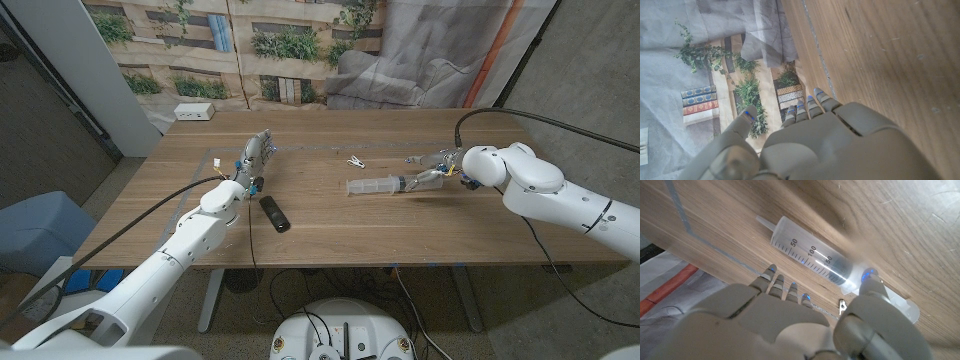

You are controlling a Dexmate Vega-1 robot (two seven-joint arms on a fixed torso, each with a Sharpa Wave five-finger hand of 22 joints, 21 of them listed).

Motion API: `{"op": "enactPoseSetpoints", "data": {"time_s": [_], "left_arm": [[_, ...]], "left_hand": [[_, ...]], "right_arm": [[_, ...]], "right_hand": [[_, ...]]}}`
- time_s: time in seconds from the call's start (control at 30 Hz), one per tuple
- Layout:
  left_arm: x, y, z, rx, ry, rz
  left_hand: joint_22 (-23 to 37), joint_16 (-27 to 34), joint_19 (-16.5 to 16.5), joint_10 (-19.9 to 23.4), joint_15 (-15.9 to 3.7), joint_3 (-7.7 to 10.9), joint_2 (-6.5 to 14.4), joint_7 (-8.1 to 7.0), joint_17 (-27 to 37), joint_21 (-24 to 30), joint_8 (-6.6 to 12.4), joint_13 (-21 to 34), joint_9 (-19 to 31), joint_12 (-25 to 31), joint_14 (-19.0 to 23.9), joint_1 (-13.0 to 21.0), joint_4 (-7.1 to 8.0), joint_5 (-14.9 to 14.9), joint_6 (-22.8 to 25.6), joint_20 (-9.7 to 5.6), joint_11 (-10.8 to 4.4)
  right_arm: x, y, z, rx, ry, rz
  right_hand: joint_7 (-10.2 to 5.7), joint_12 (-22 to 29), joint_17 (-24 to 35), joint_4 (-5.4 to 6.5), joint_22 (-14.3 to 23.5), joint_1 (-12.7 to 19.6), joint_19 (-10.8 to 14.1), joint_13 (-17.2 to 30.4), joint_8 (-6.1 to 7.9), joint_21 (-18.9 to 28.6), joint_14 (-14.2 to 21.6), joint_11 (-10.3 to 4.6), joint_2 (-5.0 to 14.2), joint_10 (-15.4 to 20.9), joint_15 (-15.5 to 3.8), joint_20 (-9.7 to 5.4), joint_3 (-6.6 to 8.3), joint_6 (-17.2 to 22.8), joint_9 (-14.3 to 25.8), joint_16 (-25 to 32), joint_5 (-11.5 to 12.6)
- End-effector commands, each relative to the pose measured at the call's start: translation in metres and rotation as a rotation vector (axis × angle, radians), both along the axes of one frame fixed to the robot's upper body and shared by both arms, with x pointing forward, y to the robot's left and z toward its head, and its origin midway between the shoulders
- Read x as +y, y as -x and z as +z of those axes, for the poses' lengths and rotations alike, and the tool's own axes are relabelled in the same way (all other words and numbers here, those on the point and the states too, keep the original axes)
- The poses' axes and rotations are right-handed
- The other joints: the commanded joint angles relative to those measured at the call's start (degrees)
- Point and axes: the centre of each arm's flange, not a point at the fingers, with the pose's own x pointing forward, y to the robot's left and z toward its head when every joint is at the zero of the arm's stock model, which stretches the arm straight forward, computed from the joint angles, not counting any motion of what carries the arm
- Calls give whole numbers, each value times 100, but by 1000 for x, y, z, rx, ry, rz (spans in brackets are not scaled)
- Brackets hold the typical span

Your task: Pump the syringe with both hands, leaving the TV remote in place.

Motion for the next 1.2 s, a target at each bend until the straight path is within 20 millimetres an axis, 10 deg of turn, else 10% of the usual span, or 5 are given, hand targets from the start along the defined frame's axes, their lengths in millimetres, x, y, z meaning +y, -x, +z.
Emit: {"op": "enactPoseSetpoints", "data": {"time_s": [0.03, 0.43, 0.77, 1.2], "left_arm": [[-2, 0, -4, 22, -23, 5], [-3, 2, -13, 44, -22, 5], [-4, 1, -18, 64, -30, -5], [-4, 3, -21, 71, -26, -4]], "left_hand": [[27, -10, 74, 17, 39, 22, 488, -19, 28, 13, -9, 28, 29, 0, 40, -42, 32, 35, -7, -90, 15], [27, -10, 90, 32, 46, 34, 494, -27, 27, 14, -27, 30, 30, -2, 56, -50, 55, 38, -51, -80, 41], [27, -18, 92, 69, 68, 46, 497, -39, 26, 8, -32, 34, 32, 5, 51, -56, 77, 40, -78, -84, 81], [27, -18, 96, 107, 63, 63, 499, -39, 24, 4, -30, 37, 33, 10, 65, -58, 96, 43, -88, -78, 87]], "right_arm": [[6, -11, -2, 52, 66, -47], [10, -21, -7, 41, 143, -53], [11, -27, -9, 7, 176, -52], [9, -27, -12, -92, 185, -46]], "right_hand": [[4, 45, 28, 4, 8, 164, 143, 28, 65, 66, 121, -25, -36, 90, -17, -19, 80, -667, 20, 54, -43], [19, 138, 8, 17, 9, 620, 481, 27, 131, 107, 615, -105, -191, 509, -178, -126, 212, -573, 24, 161, -73], [-379, 211, 4, 76, 12, 919, 832, 38, 289, 123, 1145, -272, -317, 1046, -366, -213, 280, 11, 35, 247, -76], [-655, 293, 16, 121, 17, 1337, 1667, 28, 613, 155, 2294, -528, -366, 2256, -939, -499, 323, 1536, 42, 444, -45]]}}
